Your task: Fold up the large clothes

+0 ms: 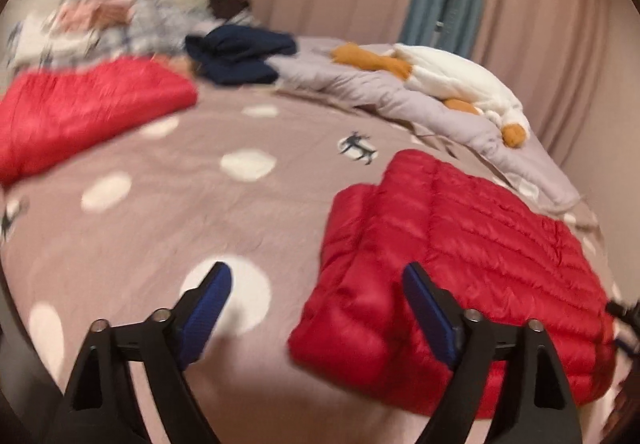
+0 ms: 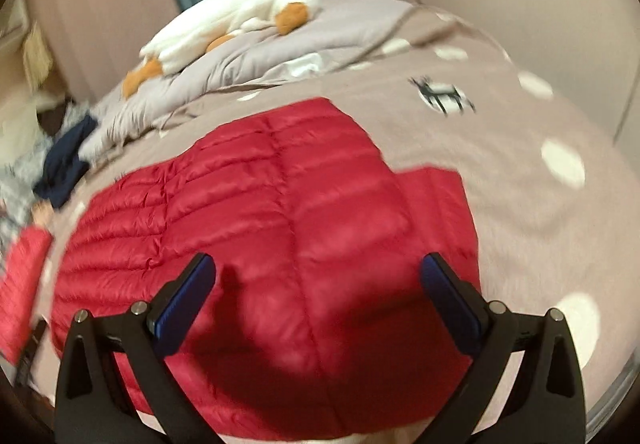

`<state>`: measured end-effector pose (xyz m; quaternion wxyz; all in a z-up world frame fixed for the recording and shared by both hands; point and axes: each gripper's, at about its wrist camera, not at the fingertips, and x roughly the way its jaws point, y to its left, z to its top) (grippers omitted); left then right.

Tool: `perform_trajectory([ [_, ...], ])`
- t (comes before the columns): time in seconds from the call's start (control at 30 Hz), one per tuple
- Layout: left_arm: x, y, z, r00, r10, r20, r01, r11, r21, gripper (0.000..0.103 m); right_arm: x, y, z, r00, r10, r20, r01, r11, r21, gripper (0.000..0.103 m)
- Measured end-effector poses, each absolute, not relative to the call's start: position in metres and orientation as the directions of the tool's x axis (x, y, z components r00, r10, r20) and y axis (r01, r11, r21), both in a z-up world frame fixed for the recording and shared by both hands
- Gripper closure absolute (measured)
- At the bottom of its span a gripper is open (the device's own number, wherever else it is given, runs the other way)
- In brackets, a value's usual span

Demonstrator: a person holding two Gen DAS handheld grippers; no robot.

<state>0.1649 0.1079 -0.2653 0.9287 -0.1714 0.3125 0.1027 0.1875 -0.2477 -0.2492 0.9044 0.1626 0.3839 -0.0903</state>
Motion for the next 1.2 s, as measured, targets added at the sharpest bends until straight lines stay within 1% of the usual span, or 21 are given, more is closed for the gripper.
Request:
perform_trajectory([
  [0.07, 0.164, 0.116, -0.270, 0.776, 0.028, -0.630, -0.299, 0.896, -0.329, 0.011, 0.178, -0.253, -0.256, 0.691, -0.035, -0.722, 0.318, 0.911, 0.261, 0.000],
  [0.17, 0.168, 0.121, -0.279, 0.753, -0.028, -0.658, -0.313, 0.864, -0.395, 0.009, 0.165, -0.256, -0.265, 0.681, -0.045, -0.731, 0.353, 0.895, 0.274, 0.000],
  [0.23, 0.175, 0.124, -0.292, 0.718, -0.113, -0.687, -0.315, 0.827, -0.466, 0.009, 0.160, -0.261, -0.270, 0.679, -0.032, -0.734, 0.373, 0.876, 0.307, 0.000],
  [0.27, 0.180, 0.125, -0.300, 0.692, -0.180, -0.699, -0.314, 0.797, -0.516, 0.009, 0.156, -0.265, -0.273, 0.682, -0.014, -0.731, 0.385, 0.857, 0.342, 0.000],
  [0.33, 0.189, 0.124, -0.315, 0.649, -0.289, -0.704, -0.313, 0.742, -0.592, 0.005, 0.152, -0.270, -0.277, 0.689, 0.001, -0.724, 0.401, 0.832, 0.383, 0.000],
  [0.37, 0.192, 0.122, -0.319, 0.645, -0.313, -0.697, -0.308, 0.728, -0.612, 0.001, 0.150, -0.272, -0.279, 0.692, -0.001, -0.721, 0.416, 0.818, 0.398, 0.000],
  [0.43, 0.193, 0.116, -0.316, 0.672, -0.281, -0.685, -0.304, 0.739, -0.601, 0.001, 0.147, -0.273, -0.281, 0.701, 0.001, -0.713, 0.429, 0.798, 0.423, 0.000],
  [0.47, 0.195, 0.113, -0.316, 0.678, -0.298, -0.672, -0.290, 0.732, -0.617, 0.001, 0.146, -0.275, -0.282, 0.706, -0.001, -0.708, 0.439, 0.785, 0.437, 0.000],
  [0.57, 0.199, 0.113, -0.321, 0.681, -0.400, -0.614, -0.256, 0.655, -0.711, 0.001, 0.144, -0.279, -0.284, 0.705, -0.011, -0.709, 0.470, 0.757, 0.455, 0.000],
  [0.63, 0.203, 0.114, -0.327, 0.692, -0.476, -0.542, -0.235, 0.562, -0.793, 0.001, 0.144, -0.284, -0.286, 0.695, -0.018, -0.719, 0.494, 0.738, 0.459, 0.000],
  [0.7, 0.206, 0.115, -0.329, 0.686, -0.521, -0.508, -0.221, 0.516, -0.828, 0.002, 0.142, -0.289, -0.291, 0.685, -0.017, -0.729, 0.523, 0.708, 0.474, 0.000],
  [0.77, 0.213, 0.113, -0.331, 0.674, -0.569, -0.472, -0.204, 0.470, -0.859, 0.002, 0.141, -0.296, -0.300, 0.690, 0.042, -0.723, 0.528, 0.654, 0.542, 0.000],
  [0.83, 0.219, 0.111, -0.332, 0.667, -0.601, -0.441, -0.191, 0.434, -0.881, 0.002, 0.138, -0.301, -0.313, 0.722, 0.136, -0.678, 0.513, 0.552, 0.657, 0.000],
  [0.93, 0.229, 0.106, -0.335, 0.641, -0.667, -0.379, -0.153, 0.373, -0.915, 0.002, 0.139, -0.298, -0.313, 0.748, 0.155, -0.645, 0.496, 0.516, 0.699, 0.000],
  [0.97, 0.232, 0.104, -0.336, 0.628, -0.692, -0.357, -0.141, 0.350, -0.926, 0.002, 0.143, -0.297, -0.315, 0.761, 0.199, -0.618, 0.464, 0.500, 0.731, 0.000],
  [1.03, 0.236, 0.101, -0.339, 0.614, -0.720, -0.323, -0.129, 0.312, -0.941, 0.005, 0.150, -0.293, -0.323, 0.786, 0.317, -0.530, 0.388, 0.414, 0.823, 0.000],
  [1.07, 0.237, 0.101, -0.340, 0.614, -0.720, -0.324, -0.138, 0.306, -0.942, 0.015, 0.155, -0.290, -0.329, 0.792, 0.381, -0.477, 0.352, 0.353, 0.867, 0.000],
  [1.1, 0.237, 0.102, -0.345, 0.623, -0.702, -0.346, -0.180, 0.302, -0.936, 0.029, 0.158, -0.287, -0.331, 0.795, 0.405, -0.451, 0.334, 0.329, 0.883, 0.000],
  [1.13, 0.238, 0.103, -0.349, 0.628, -0.687, -0.366, -0.214, 0.300, -0.930, 0.034, 0.160, -0.285, -0.330, 0.798, 0.406, -0.445, 0.330, 0.323, 0.887, 0.002],
  [1.17, 0.238, 0.105, -0.353, 0.633, -0.679, -0.371, -0.235, 0.289, -0.928, 0.043, 0.160, -0.283, -0.329, 0.804, 0.382, -0.456, 0.344, 0.327, 0.880, 0.010],
  [1.2, 0.238, 0.107, -0.356, 0.640, -0.675, -0.367, -0.246, 0.271, -0.930, 0.046, 0.159, -0.282, -0.329, 0.804, 0.367, -0.467, 0.355, 0.334, 0.873, 0.017],
])
